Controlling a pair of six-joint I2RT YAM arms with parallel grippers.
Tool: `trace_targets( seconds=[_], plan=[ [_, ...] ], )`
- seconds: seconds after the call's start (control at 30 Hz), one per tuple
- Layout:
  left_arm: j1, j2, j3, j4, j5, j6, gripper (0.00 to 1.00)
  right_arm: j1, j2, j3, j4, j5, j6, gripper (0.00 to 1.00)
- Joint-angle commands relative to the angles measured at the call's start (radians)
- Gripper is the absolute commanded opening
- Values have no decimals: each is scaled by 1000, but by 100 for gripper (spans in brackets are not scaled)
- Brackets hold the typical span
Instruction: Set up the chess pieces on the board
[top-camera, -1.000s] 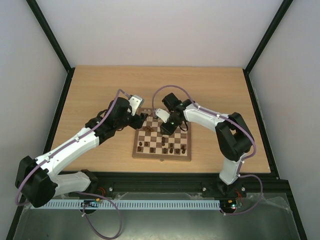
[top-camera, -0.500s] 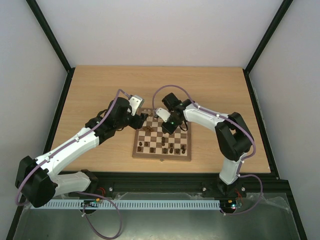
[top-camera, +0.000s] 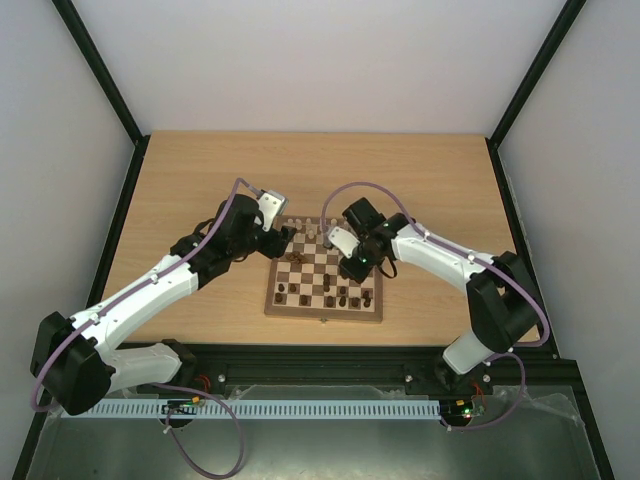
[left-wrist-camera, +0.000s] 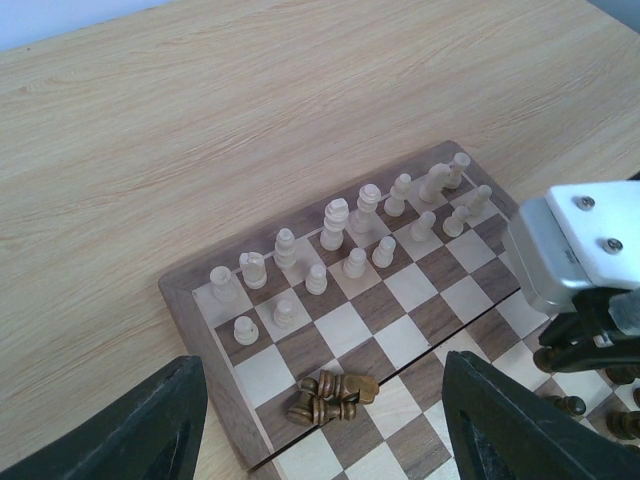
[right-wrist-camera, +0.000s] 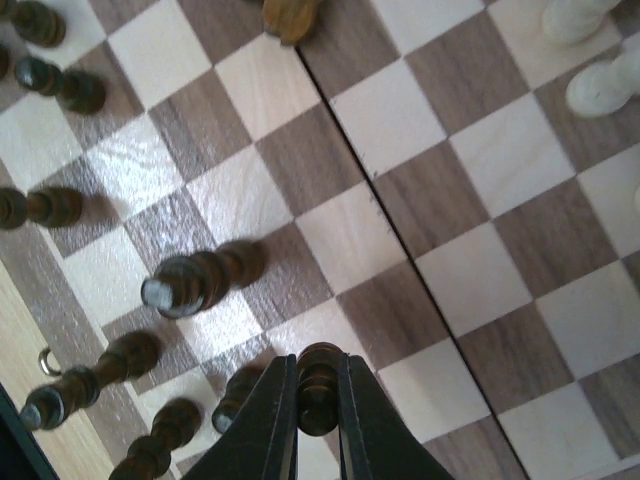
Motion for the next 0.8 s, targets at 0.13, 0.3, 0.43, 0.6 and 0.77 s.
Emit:
trace_targets(
  seconds=[0.13,0.3,0.43,0.6,0.77],
  plan=[
    [6,13,-6,0,8,0,68,2,-38,-84,-36,-16,-40,3],
    [6,16,-5,1,7,0,68,2,-46,-110,-31,-10,-52,3],
    [7,19,-5,0,7,2,68,2,-55,-128,-33,-18,-59,3],
    [6,24,-4,-1,10,2,68,2,-66,-145,-32,-31,-66,4],
    [7,27,-4,-3,11,2,68,1,-63,-153,-26,-23,-66,8]
  ],
)
